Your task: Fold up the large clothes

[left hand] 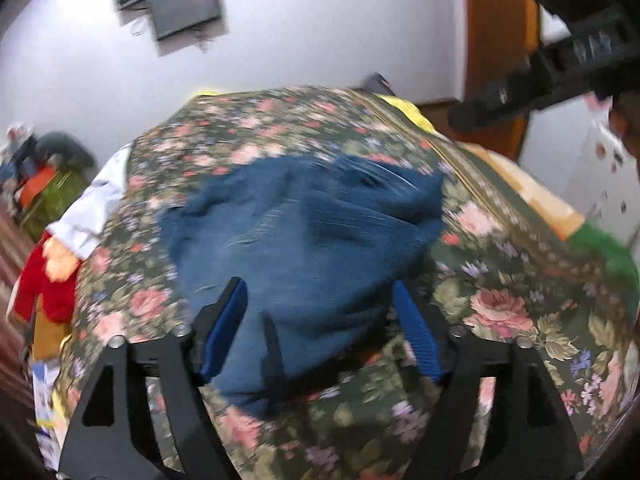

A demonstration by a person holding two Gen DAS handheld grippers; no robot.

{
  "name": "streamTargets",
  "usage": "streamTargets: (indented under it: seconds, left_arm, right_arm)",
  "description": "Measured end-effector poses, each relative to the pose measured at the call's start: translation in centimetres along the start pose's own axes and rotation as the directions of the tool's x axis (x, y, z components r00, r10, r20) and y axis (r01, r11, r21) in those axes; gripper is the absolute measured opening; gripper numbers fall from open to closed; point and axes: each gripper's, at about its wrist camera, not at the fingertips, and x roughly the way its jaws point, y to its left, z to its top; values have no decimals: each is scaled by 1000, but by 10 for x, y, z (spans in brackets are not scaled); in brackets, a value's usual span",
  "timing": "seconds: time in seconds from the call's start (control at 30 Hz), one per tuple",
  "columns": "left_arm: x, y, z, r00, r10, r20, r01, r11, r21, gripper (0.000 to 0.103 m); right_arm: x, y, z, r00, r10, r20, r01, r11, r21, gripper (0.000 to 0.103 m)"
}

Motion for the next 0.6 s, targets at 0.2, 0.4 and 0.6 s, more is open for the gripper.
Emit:
streamTargets:
  seconds: [0.2,0.4,0.6]
  left_arm:
    - [-14,64,-3,986,168,11,-166,979,-120,87]
    - [36,108,-18,984,105,-142,-140,952,-271,87]
    - [69,87,-46,975,18,-219,-76,963,-258,88]
  right_arm:
    - [23,60,19,1000,-5,0,5,988,-157,23]
    - [80,98,19,993,-102,-62,79,952,-297,23]
    - [123,74,-6,962,-245,-119,186,909,-374,30]
